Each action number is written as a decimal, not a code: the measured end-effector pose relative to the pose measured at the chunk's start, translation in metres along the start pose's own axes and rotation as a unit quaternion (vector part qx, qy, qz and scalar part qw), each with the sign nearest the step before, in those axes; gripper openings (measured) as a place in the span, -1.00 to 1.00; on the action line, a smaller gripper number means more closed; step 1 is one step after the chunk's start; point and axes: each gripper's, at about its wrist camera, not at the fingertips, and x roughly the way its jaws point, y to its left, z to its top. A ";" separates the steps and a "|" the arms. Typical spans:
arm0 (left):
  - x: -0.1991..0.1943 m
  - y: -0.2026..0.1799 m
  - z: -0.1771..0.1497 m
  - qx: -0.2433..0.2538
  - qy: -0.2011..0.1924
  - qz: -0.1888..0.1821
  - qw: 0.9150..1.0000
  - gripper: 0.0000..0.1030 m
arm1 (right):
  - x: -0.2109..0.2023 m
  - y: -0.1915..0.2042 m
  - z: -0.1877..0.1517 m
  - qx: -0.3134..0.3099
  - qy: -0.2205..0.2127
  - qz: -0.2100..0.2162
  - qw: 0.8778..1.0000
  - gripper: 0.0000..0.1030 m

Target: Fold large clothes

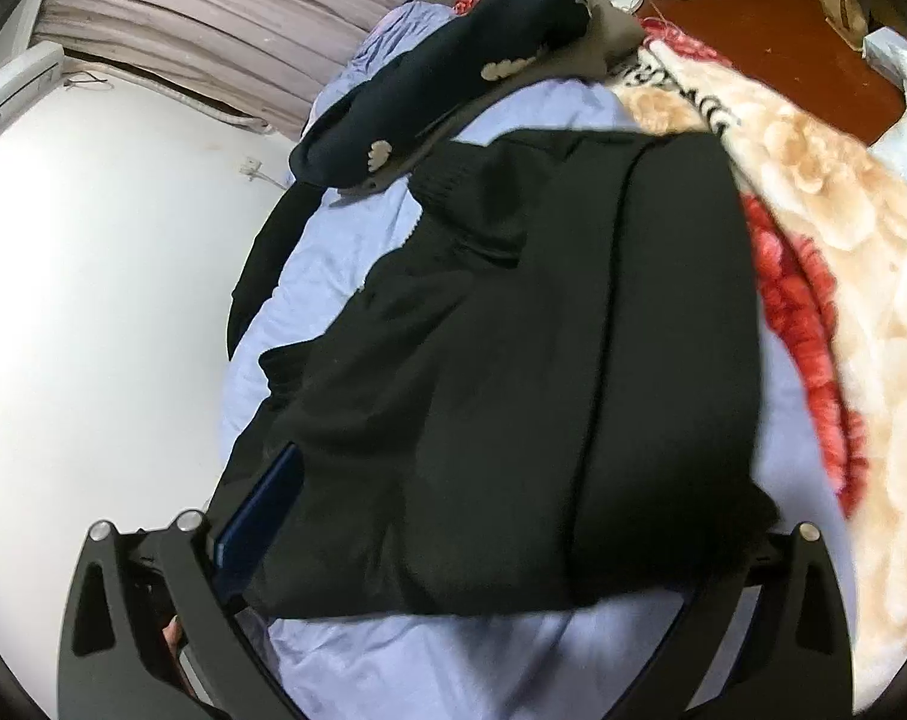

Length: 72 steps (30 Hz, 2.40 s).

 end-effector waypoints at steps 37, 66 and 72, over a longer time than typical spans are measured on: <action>-0.071 -0.257 0.213 0.004 0.053 -0.040 0.998 -0.32 | -0.147 0.214 0.219 0.127 -0.050 -0.063 0.989 -0.61; 0.323 -0.252 0.294 0.172 0.071 0.052 0.981 0.17 | 0.094 -0.068 0.390 0.082 -0.003 -0.078 0.994 0.74; 0.254 -0.261 0.262 0.217 0.050 0.088 0.971 0.49 | 0.004 -0.031 0.347 0.024 -0.051 -0.161 0.985 0.86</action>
